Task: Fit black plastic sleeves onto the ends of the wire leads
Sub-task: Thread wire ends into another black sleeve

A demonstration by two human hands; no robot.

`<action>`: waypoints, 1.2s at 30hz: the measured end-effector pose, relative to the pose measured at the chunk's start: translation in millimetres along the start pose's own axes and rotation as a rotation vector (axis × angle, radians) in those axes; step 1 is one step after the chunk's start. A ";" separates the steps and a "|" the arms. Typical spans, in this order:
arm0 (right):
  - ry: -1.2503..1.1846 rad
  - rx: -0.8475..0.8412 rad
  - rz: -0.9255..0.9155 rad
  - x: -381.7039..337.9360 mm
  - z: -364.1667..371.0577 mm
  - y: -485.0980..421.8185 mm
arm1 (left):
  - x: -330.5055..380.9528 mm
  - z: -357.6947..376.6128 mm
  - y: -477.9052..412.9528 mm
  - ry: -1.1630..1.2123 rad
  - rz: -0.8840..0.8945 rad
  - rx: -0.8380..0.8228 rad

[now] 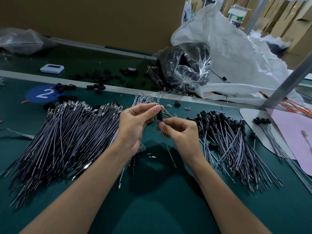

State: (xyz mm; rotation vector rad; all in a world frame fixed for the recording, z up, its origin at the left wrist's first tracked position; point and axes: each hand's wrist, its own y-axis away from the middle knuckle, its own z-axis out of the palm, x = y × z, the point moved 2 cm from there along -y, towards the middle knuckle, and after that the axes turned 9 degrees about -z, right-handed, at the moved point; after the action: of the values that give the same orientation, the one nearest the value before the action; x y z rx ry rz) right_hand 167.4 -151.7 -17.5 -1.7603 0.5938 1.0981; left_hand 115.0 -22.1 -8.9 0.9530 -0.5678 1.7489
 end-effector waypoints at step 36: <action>-0.027 0.026 -0.178 -0.5 -2.4 0.9 | -0.9 14.9 13.9 -0.205 0.228 -0.173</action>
State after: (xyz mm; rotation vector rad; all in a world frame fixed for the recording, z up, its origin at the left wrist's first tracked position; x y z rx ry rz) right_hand 167.5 -154.3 -17.1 -1.7369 0.4240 0.9847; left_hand 107.3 -38.7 -0.3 0.9808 -0.9768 1.7774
